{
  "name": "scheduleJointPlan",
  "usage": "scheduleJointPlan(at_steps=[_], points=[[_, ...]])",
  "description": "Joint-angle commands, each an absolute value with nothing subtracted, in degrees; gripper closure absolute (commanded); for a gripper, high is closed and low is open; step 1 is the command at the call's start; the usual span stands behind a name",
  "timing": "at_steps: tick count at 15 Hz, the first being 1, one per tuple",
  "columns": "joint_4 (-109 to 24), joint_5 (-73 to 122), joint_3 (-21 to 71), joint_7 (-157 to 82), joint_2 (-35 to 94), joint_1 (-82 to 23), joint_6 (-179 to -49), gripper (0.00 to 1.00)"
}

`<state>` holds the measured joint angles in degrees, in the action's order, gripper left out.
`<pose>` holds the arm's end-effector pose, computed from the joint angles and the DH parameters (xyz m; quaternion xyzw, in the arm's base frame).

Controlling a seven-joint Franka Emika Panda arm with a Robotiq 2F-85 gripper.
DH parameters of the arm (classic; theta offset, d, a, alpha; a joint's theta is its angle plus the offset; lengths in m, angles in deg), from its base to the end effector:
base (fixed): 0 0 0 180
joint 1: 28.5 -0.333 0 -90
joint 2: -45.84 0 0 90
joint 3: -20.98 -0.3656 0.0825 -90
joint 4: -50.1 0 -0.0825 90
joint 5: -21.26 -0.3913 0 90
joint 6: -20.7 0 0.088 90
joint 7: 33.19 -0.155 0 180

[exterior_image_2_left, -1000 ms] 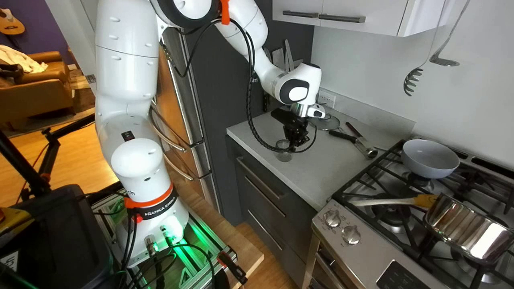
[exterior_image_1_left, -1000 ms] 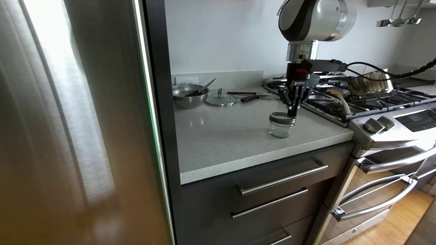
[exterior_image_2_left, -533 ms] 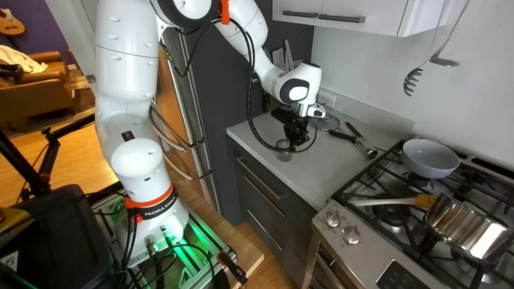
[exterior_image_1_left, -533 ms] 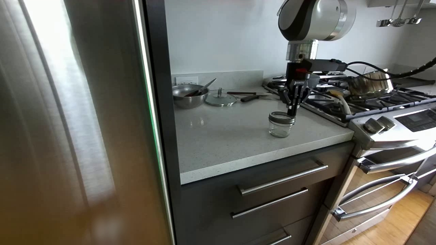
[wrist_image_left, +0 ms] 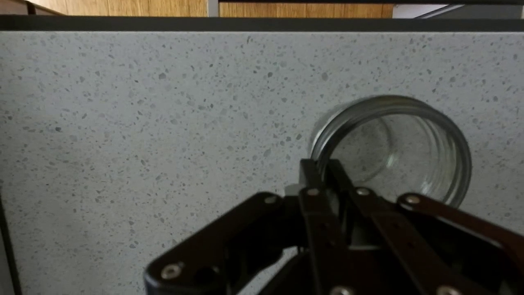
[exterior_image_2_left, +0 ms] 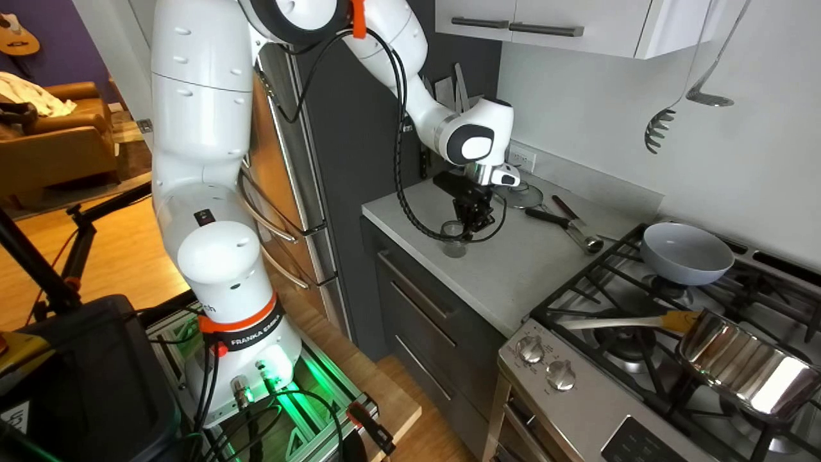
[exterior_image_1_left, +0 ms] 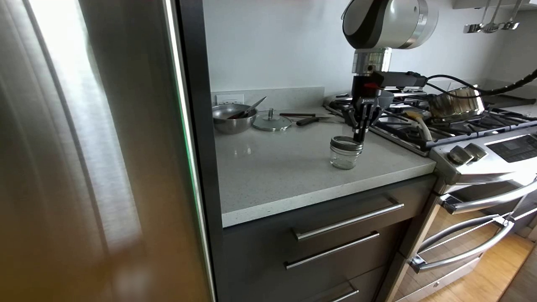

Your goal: Remove the lid from the glass container and put it on the counter

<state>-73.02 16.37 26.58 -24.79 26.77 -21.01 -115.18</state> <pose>0.5591 -0.1263 0.2302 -0.9959 0.0712 0.0506 0.0218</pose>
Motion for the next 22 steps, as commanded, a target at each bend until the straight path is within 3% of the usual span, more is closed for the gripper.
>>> scheduleJointPlan(at_steps=[1,22], points=[[-73.88,15.53,25.87,-24.35,27.89,-20.14,-115.31,0.98],[-68.04,16.59,29.14,-29.58,30.38,-18.87,-113.84,0.98]])
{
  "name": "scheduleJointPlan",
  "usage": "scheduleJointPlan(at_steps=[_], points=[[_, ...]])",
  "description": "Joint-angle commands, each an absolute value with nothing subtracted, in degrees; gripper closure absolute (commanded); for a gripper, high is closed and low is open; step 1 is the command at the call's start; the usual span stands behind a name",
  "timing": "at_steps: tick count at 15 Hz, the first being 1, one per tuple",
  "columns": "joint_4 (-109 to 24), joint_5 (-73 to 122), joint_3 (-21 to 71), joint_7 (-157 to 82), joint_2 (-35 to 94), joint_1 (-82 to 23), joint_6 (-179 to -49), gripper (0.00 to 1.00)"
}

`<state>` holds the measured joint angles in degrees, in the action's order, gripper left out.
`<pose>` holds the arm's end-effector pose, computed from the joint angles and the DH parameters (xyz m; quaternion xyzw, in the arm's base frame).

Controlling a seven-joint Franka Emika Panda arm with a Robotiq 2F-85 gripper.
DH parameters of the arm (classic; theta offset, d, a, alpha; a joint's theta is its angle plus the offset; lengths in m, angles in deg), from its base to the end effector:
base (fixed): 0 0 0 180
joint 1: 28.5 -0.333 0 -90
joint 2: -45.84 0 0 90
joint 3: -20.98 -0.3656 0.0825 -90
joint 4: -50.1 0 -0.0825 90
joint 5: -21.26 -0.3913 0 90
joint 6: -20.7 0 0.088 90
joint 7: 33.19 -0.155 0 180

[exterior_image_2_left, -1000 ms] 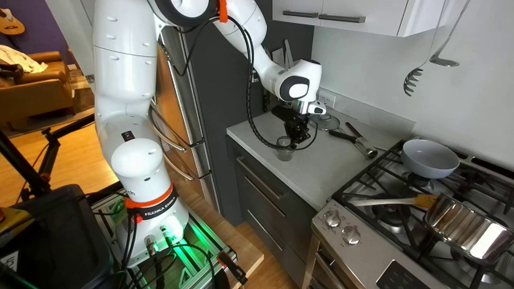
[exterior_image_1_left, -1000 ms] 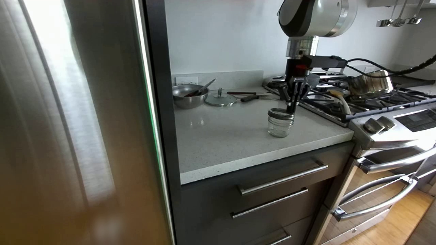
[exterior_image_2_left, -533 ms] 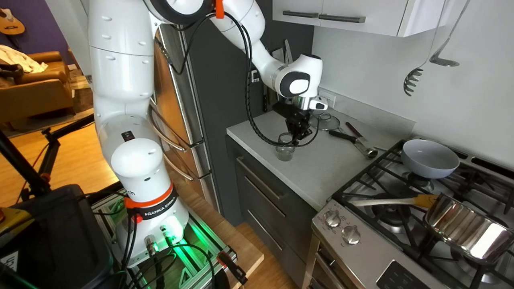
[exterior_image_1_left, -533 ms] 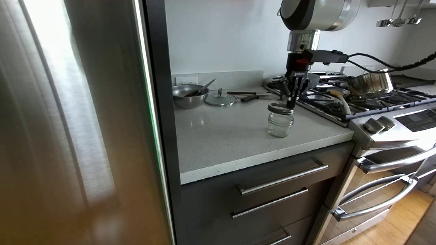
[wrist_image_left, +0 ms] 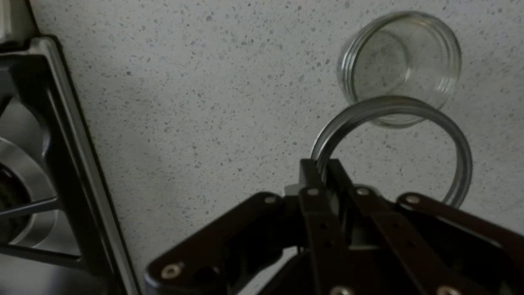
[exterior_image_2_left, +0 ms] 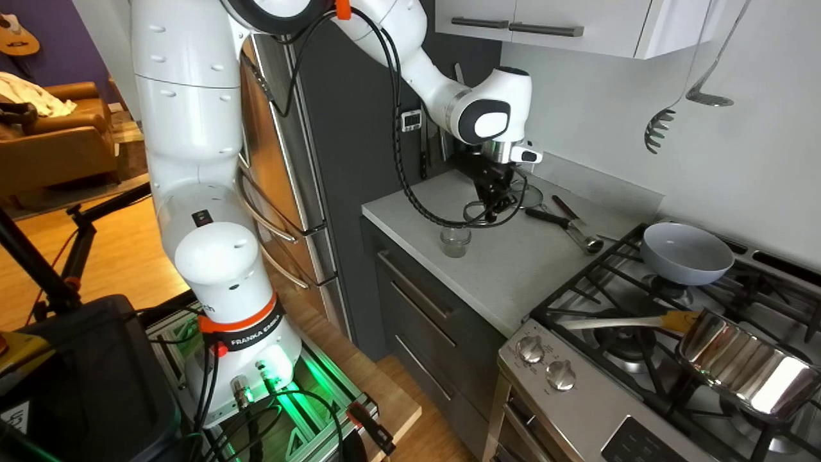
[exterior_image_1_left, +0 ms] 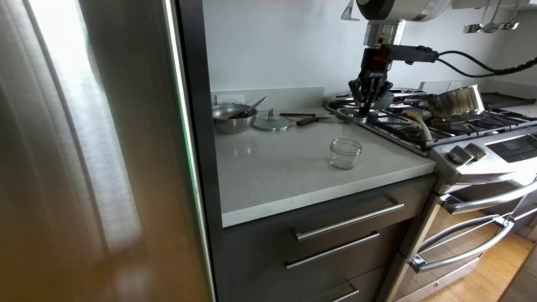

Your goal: Remove the lid from the glass container and put it on the counter

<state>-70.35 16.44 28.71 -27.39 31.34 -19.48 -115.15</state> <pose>0.5733 -0.1673 0.2960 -0.9923 0.1229 -0.0117 0.0107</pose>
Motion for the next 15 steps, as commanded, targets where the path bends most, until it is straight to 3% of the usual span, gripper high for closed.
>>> scheduleJointPlan(at_steps=[1,15], points=[[-67.26,16.7,29.33,-30.33,29.88,-18.84,-113.94,0.98],[-58.01,15.32,29.08,-36.23,15.13,-17.66,-114.97,0.98]])
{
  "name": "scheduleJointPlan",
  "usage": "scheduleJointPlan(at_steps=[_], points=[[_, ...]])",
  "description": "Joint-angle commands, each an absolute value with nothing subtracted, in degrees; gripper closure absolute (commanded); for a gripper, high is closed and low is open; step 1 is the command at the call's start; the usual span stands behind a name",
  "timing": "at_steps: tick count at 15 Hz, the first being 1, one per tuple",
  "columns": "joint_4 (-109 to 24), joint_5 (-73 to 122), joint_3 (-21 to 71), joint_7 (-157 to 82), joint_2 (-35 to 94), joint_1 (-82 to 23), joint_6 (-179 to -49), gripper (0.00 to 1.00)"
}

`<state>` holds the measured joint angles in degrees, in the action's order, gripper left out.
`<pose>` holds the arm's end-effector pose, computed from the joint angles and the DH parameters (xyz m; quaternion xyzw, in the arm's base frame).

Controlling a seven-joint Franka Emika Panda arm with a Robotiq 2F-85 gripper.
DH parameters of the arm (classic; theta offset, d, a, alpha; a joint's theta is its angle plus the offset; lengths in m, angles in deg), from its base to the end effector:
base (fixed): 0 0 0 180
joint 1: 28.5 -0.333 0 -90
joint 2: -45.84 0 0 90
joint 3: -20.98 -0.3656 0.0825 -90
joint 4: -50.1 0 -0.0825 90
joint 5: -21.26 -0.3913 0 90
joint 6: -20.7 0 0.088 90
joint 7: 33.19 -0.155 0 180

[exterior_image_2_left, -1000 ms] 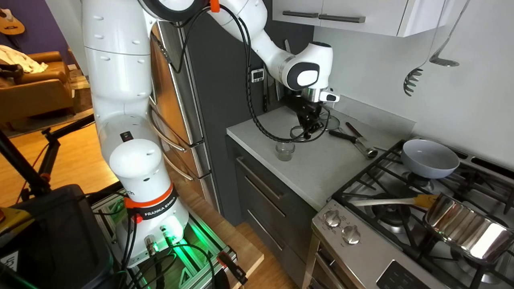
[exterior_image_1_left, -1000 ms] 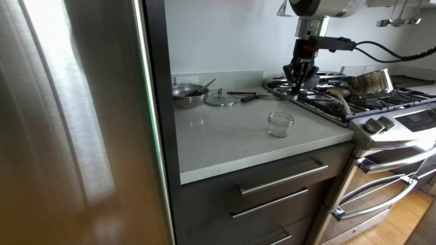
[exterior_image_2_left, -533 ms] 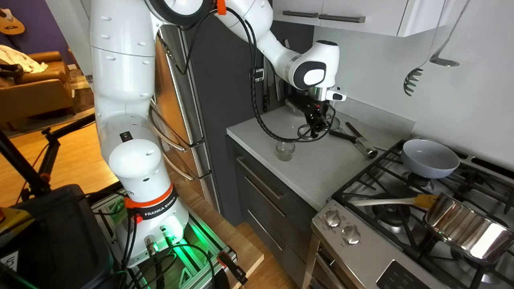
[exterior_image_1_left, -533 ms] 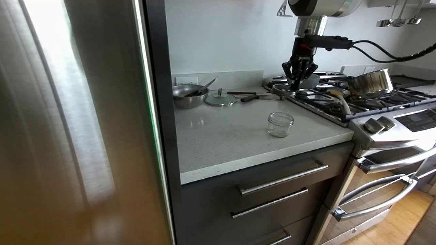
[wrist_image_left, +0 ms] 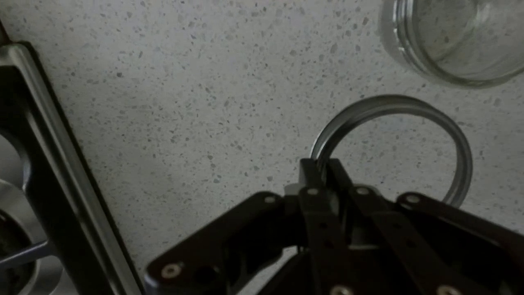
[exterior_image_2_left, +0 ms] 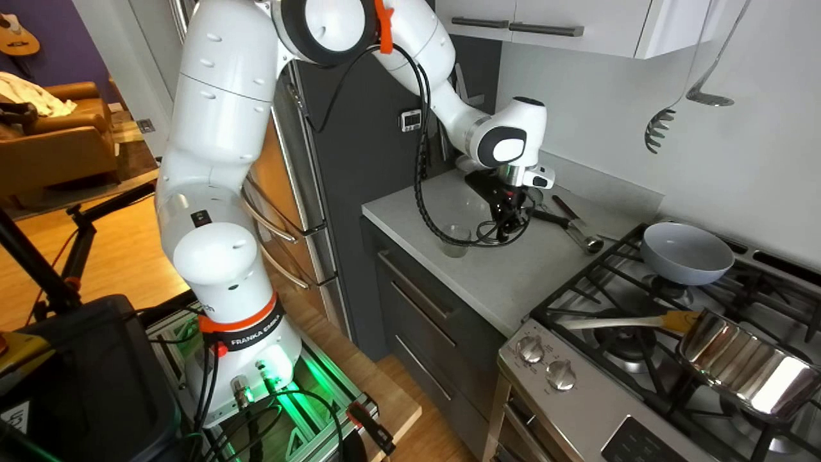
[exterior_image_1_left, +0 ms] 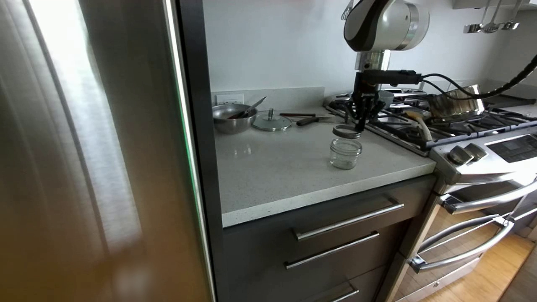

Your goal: Remove the lid from the glass container and put it on the counter

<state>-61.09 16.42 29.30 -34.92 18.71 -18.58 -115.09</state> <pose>0.6134 -0.1948 0.2275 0.9803 -0.1966 -0.0193 0.0016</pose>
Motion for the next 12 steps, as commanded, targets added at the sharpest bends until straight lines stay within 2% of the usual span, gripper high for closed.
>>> scheduleJointPlan(at_steps=[1,12], points=[[-57.38,14.8,28.85,-36.41,14.26,-17.34,-115.35,0.98],[-51.74,13.05,28.33,-38.91,7.95,-16.87,-114.3,0.98]])
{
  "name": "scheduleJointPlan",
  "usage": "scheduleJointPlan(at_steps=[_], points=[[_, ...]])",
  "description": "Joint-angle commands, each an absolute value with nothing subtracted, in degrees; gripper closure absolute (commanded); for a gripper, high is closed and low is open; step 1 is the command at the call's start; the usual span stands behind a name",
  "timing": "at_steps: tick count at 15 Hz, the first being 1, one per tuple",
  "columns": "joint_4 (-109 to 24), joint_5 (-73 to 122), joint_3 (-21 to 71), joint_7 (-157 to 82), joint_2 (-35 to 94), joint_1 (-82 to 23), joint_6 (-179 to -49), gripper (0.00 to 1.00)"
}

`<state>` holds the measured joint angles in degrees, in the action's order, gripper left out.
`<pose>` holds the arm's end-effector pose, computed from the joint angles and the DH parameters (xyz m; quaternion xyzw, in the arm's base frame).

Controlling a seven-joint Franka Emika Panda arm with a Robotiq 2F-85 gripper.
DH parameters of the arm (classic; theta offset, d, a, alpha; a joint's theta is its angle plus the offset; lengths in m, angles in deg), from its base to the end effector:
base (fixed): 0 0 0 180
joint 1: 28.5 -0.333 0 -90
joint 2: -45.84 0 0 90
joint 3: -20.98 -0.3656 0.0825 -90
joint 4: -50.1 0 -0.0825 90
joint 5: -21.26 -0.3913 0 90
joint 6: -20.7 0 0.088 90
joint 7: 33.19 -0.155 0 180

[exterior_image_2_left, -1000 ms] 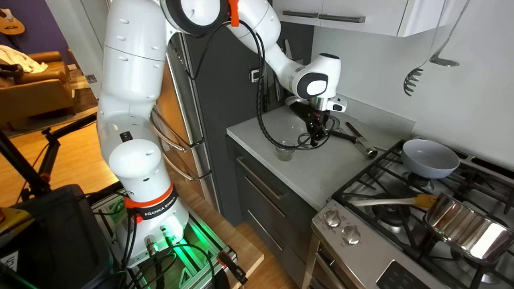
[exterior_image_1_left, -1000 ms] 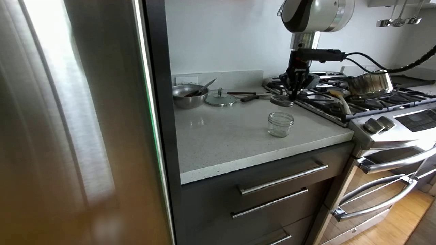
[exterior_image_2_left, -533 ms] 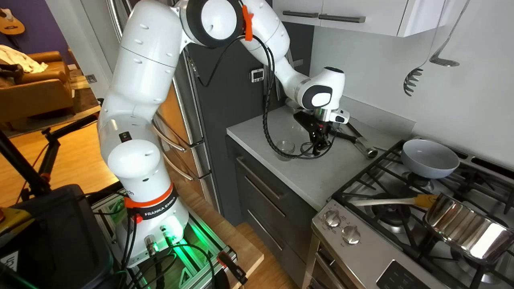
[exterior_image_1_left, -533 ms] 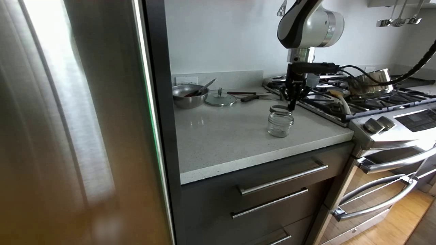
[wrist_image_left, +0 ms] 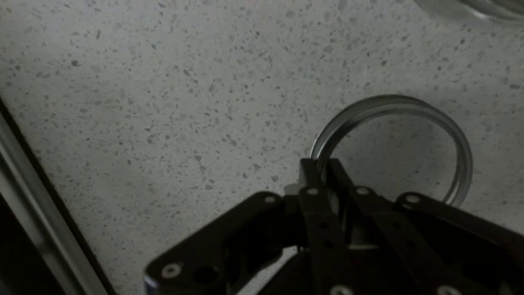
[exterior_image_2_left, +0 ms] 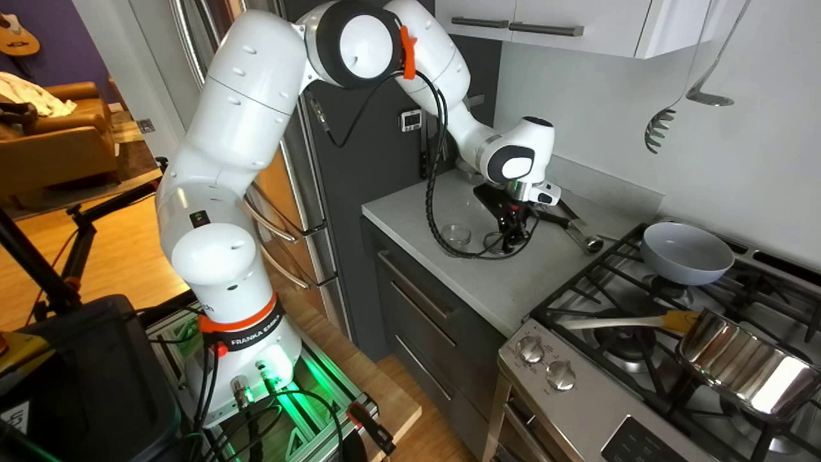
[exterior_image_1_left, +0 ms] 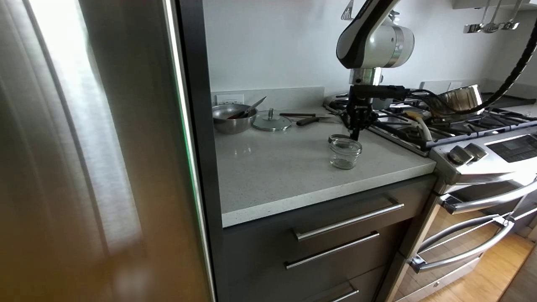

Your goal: Remove the lid from the glass container and put it on the counter

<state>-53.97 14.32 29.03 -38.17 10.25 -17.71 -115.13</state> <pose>0.6417 -0.2079 0.1803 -0.9707 0.2384 0.0290 0.0032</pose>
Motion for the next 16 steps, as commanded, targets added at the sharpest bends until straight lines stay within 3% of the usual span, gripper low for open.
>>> scheduleJointPlan(at_steps=[1,2,3,5,12,13,16], points=[[-51.55,12.99,28.29,-39.03,7.62,-16.82,-114.36,0.98],[-51.55,12.89,28.24,-39.09,7.56,-16.75,-114.51,0.98],[-51.66,12.36,28.13,-39.56,7.7,-16.65,-114.64,0.66],[-52.73,12.04,28.06,-39.38,8.89,-16.75,-115.29,0.58],[-63.62,14.47,29.32,-38.81,22.45,-18.53,-115.96,0.06],[-66.18,14.86,29.36,-38.59,25.59,-18.83,-115.97,0.01],[-72.13,18.6,30.69,-40.94,33.59,-20.64,-115.0,0.0]])
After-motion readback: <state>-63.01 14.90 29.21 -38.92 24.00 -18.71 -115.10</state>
